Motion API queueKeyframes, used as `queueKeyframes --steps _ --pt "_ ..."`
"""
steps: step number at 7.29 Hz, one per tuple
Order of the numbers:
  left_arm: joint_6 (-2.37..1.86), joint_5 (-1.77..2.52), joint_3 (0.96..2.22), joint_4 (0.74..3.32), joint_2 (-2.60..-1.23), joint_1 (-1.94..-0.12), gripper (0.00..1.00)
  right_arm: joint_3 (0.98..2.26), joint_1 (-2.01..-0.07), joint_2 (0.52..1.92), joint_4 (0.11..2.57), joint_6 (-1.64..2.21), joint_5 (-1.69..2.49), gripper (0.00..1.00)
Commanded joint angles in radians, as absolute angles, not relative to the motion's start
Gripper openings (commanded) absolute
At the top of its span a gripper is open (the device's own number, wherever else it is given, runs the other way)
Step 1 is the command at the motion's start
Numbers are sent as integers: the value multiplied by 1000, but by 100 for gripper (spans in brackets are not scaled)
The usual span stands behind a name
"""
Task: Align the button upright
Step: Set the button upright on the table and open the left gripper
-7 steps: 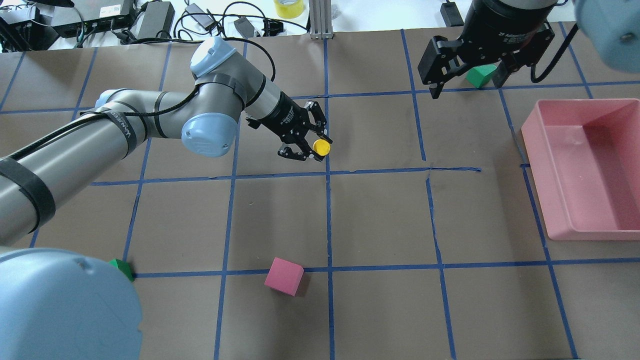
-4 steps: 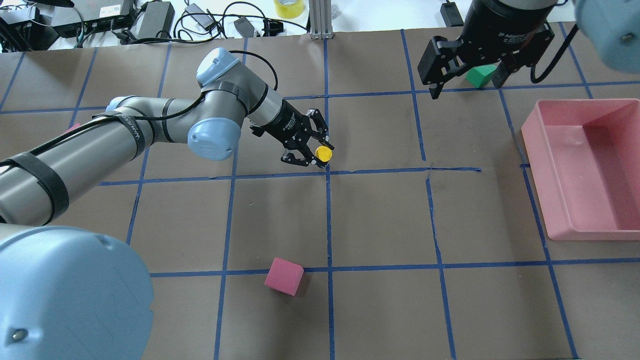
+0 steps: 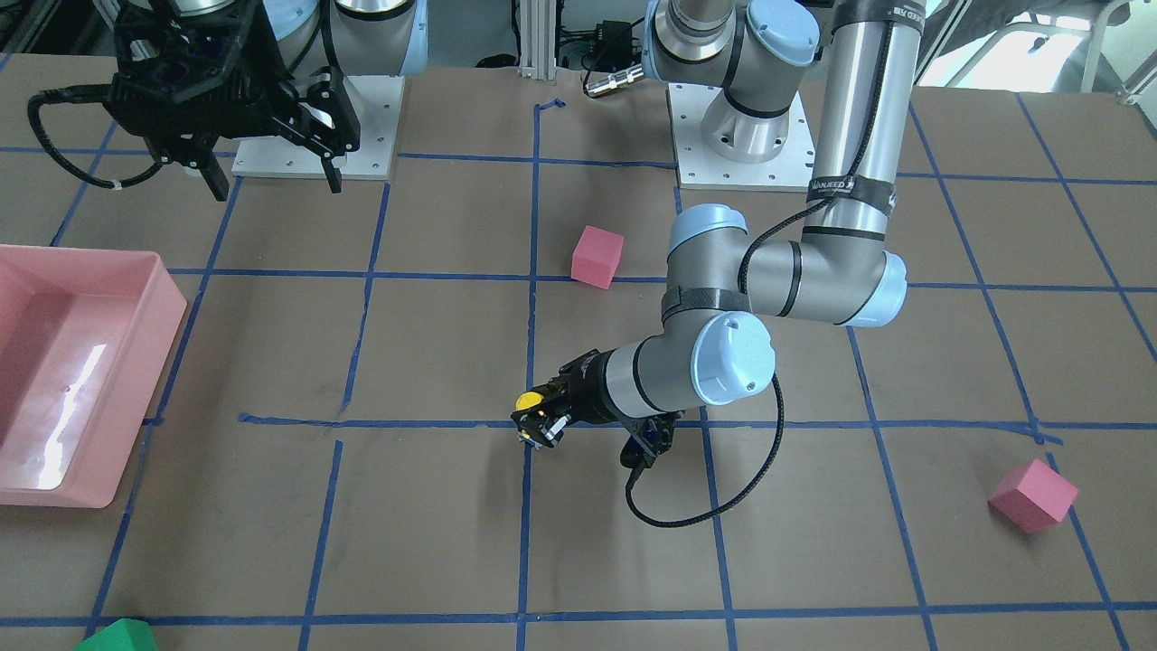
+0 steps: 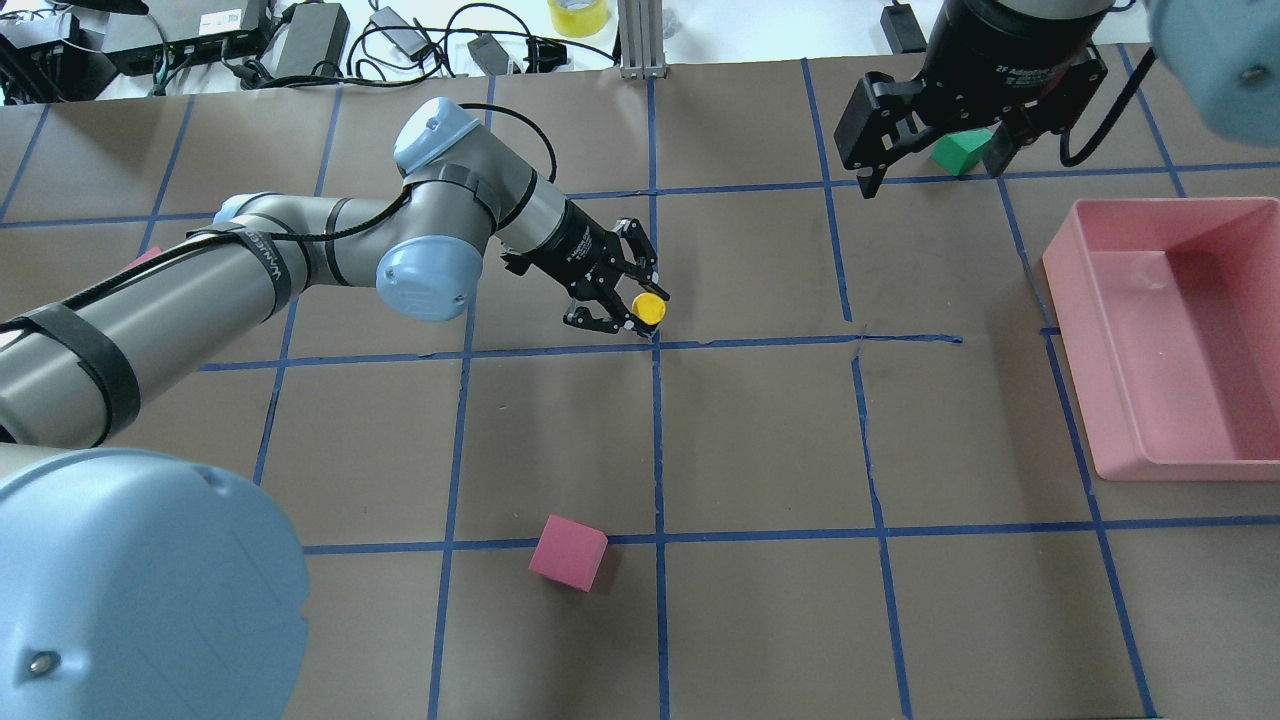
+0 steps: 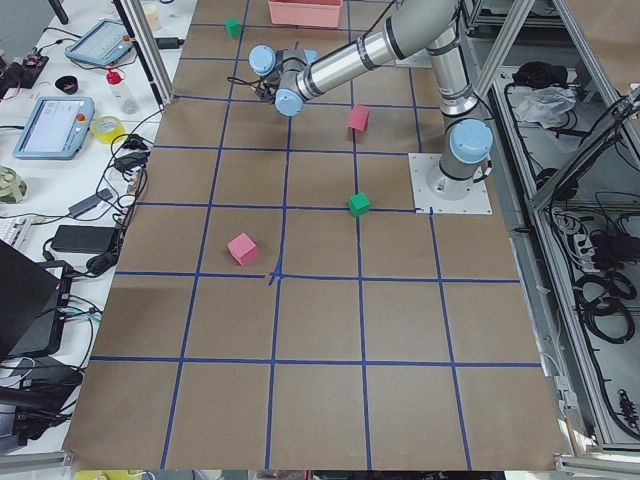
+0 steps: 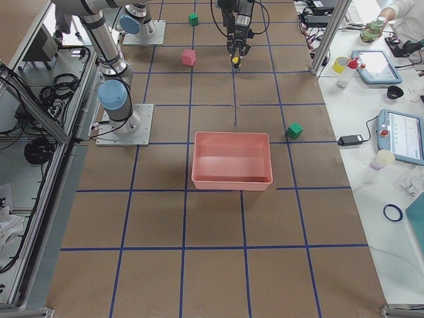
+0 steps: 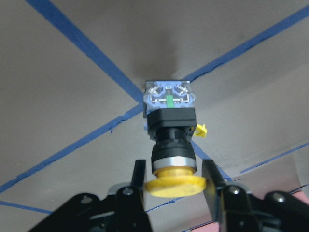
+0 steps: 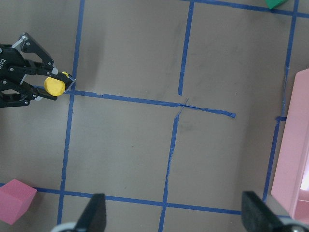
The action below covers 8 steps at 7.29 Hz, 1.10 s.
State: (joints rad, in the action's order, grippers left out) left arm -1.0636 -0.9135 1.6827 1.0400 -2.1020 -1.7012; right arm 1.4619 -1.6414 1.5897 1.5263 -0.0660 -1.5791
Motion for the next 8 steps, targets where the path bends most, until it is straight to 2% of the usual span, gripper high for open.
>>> queueKeyframes --steps 1,2,4,5,8 --pt "-1066 -911 1683 1040 -2103 -1701 75 1462 -1641 1589 1526 -66 -1580 100" --pt "-1065 -913 1680 1042 -2102 -1701 88 1462 -1641 1589 1526 -66 -1578 100" --pt "-1066 -922 1666 1045 -2070 -1697 97 1462 -1641 1589 1526 -66 -1578 100" --pt "-1062 -925 1642 1049 -2047 -1675 99 1462 -1641 1588 1526 -66 -1578 100" --pt "-1016 -1032 1516 1117 -1958 -1632 99 1462 -1640 1589 1526 -66 -1580 100"
